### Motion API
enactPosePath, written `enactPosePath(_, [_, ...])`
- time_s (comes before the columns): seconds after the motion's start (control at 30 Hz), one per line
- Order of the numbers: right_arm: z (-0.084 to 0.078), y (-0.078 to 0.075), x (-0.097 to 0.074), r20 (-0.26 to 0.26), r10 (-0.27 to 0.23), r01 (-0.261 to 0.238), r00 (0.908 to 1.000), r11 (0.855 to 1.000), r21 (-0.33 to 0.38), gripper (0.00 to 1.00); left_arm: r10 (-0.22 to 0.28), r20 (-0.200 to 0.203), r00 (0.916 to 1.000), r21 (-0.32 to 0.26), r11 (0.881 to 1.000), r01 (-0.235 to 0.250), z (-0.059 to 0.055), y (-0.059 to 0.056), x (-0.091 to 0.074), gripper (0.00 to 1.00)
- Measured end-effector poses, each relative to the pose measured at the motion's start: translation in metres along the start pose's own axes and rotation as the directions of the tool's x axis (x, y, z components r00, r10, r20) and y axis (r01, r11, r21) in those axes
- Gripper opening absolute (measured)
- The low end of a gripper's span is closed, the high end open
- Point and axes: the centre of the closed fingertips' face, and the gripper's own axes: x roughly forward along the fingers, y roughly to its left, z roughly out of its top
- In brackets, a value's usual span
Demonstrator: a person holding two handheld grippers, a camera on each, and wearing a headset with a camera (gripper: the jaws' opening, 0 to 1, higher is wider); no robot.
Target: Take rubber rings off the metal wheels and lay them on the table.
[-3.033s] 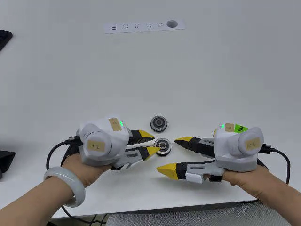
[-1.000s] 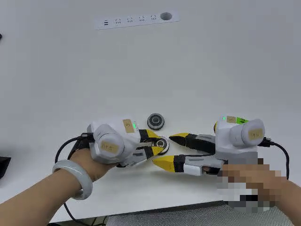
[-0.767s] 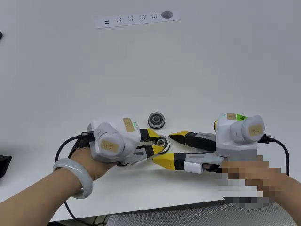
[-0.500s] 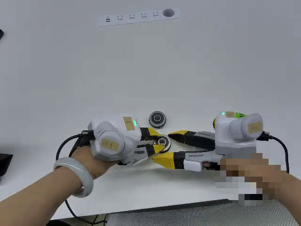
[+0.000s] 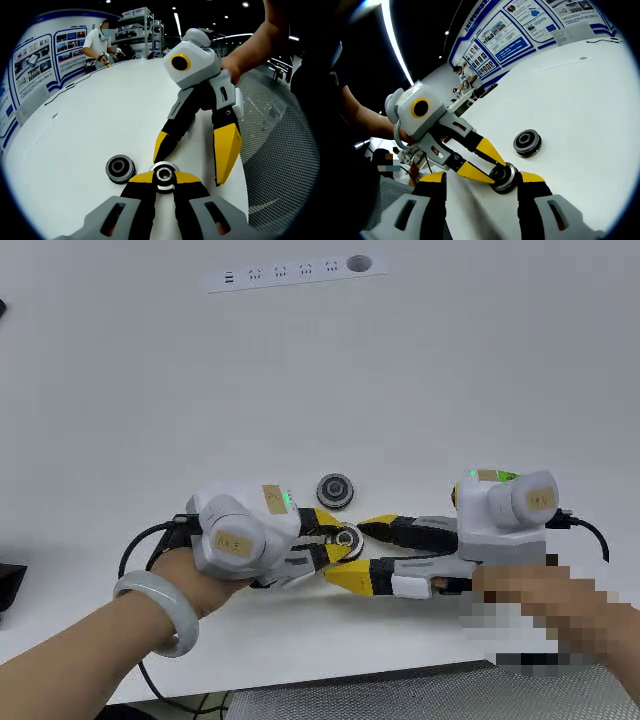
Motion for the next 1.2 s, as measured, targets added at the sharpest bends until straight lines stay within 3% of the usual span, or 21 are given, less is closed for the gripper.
enactPosePath(0.53, [-0.006, 0.002, -0.008, -0.016, 0.013, -0.012, 0.9998, 0.997, 0.079, 0.53, 0.003, 0.001, 1.0000, -0.006, 1.000, -0.003, 0.001, -0.001, 0.000, 0.13])
enactPosePath(0.77, [-0.012, 0.002, -0.012, -0.038, 0.024, -0.019, 0.9990, 0.992, 0.129, 0.47, 0.002, 0.005, 1.0000, -0.008, 1.000, -0.002, 0.002, -0.002, -0.001, 0.13])
enactPosePath(0.93, [-0.010, 0.001, -0.012, -0.006, 0.029, -0.027, 0.9996, 0.981, 0.192, 0.47, 0.001, 0.008, 1.0000, -0.010, 1.000, -0.001, 0.002, -0.002, -0.001, 0.13])
enactPosePath(1.2, [-0.006, -0.001, -0.010, 0.012, 0.020, -0.022, 0.9997, 0.977, 0.214, 0.47, 0.000, 0.010, 0.9999, -0.013, 1.000, 0.000, 0.002, -0.001, -0.001, 0.13])
